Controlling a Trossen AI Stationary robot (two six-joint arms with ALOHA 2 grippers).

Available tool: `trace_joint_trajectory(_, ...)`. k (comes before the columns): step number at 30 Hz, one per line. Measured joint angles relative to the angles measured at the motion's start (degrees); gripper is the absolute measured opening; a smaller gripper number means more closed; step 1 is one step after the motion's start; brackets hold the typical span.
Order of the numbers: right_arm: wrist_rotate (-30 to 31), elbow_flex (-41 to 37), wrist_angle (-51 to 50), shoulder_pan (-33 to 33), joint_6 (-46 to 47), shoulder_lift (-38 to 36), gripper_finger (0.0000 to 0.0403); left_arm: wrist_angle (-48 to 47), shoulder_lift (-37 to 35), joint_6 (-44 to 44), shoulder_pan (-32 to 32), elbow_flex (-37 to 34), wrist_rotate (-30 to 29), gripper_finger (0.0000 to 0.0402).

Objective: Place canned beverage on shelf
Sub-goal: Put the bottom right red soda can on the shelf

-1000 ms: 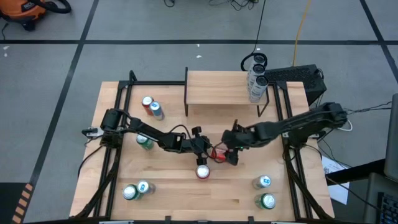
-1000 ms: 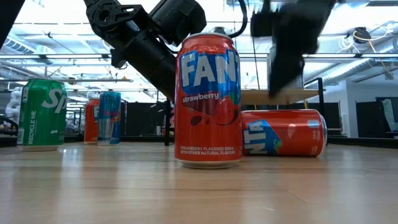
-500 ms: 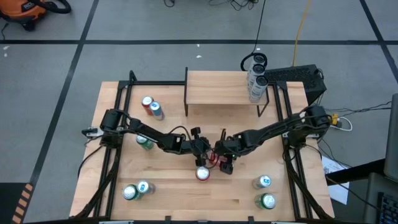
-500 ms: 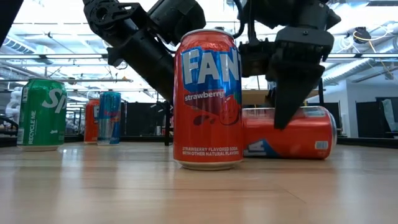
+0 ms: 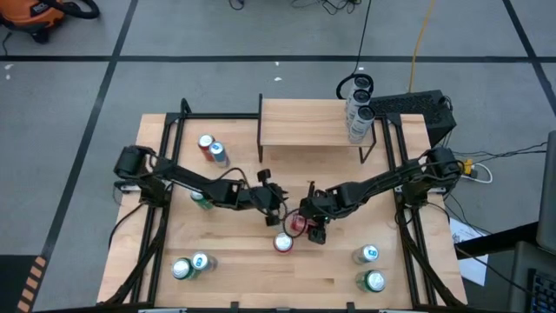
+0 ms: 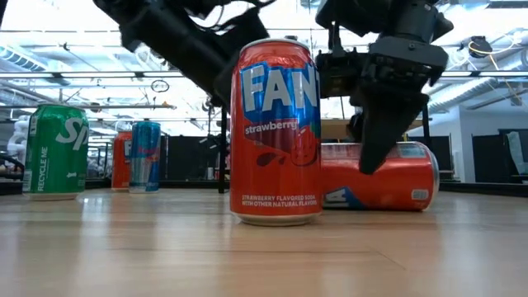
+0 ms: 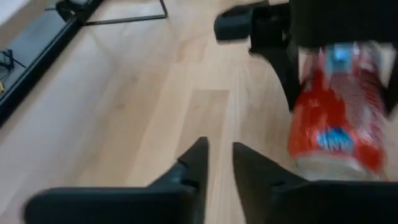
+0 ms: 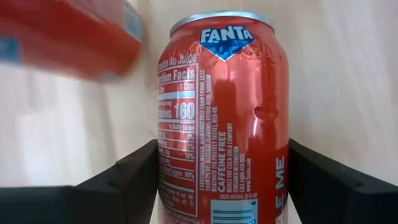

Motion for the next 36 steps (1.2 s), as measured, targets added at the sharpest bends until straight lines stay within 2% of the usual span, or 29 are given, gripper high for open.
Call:
trace_joint_trajectory(3,0.37,-0.97,0.58,-0.05,-1.93,-3.89,0.0272,4.29,-3.37,0.45,0.00,-4.52,-0.24,0.0135)
trace_joint_trajectory(8,-0.69,-8.90,14.56,-1.07,-4.85,-16.22,0.0272,15.82,-6.61,4.21,0.02,-11.48,2.19,0.0221)
trace_joint_trajectory(14,-6.32,-26.54,46.34,-2.90,-12.96,-28.83,0.0272,28.09,-6.78,9.27,0.17,-13.81,10.31,0.0306)
trace_joint_trajectory(18,-11.31,-34.97,62.76,-4.75,-16.43,-29.28,0.0272,34.68,-6.77,13.29,0.26,-13.63,13.35,0.0345)
trace_joint_trajectory(21,-13.70,-36.31,68.72,-5.79,-18.25,-28.00,0.0272,36.95,-6.35,14.90,1.23,-12.21,15.51,0.0362)
trace_joint_trajectory(25,-19.28,-35.88,73.17,-6.94,-19.90,-25.23,0.0272,38.27,-4.85,17.29,2.43,-9.18,24.85,0.0366)
trace_joint_trajectory(28,-24.26,-34.66,73.40,-7.72,-19.90,-23.37,0.0272,38.72,-2.35,19.80,2.43,-6.62,28.27,0.0366)
trace_joint_trajectory(36,-26.76,-33.12,73.99,-8.65,-20.05,-19.31,0.0272,37.14,2.09,21.36,2.74,-2.54,33.98,0.0366)
